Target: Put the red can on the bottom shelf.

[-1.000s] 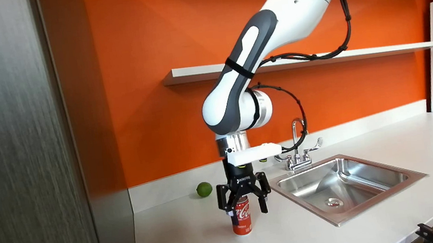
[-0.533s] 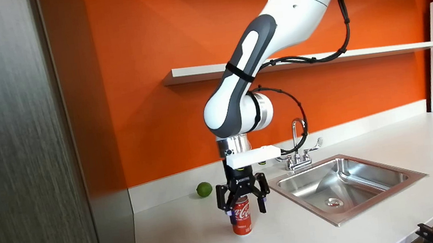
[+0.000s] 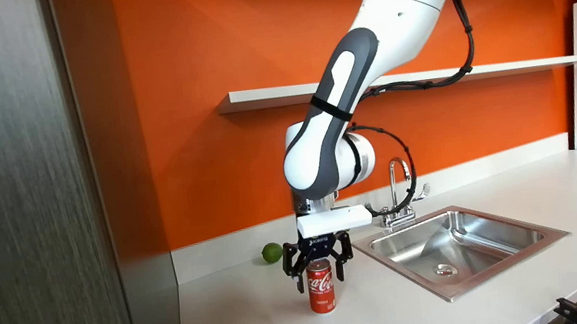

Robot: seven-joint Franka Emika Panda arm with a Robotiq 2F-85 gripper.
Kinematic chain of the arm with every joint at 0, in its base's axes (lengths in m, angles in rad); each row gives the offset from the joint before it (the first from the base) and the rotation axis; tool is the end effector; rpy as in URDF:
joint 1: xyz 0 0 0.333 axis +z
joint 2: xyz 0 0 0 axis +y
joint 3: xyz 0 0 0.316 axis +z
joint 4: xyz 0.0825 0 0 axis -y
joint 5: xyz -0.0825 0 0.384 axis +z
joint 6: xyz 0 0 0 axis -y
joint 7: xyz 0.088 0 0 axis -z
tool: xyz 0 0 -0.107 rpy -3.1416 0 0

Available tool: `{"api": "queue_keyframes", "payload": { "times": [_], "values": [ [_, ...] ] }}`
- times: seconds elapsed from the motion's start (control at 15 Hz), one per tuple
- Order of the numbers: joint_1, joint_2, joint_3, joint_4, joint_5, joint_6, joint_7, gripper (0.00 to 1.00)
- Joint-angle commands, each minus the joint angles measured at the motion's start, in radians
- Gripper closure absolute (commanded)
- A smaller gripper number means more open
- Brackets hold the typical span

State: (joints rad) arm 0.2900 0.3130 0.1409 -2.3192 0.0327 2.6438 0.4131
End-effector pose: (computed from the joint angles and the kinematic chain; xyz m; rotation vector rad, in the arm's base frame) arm 0.4763 0.2200 0.2089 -3.0818 0.0276 0.0175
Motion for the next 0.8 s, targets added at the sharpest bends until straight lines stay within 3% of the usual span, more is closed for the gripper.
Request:
{"api": "queue_keyframes", "payload": {
  "times": [0.0,0.33,0.53,0.73],
  "values": [
    [0.048,-0.044,-0.056,-0.088,-0.048,0.182,0.116,0.00],
    [0.202,-0.049,-0.246,-0.149,-0.180,0.373,0.271,0.00],
    [0.308,-0.042,-0.374,-0.152,-0.272,0.403,0.360,0.00],
    [0.387,-0.037,-0.455,-0.147,-0.313,0.400,0.407,0.00]
  ]
}}
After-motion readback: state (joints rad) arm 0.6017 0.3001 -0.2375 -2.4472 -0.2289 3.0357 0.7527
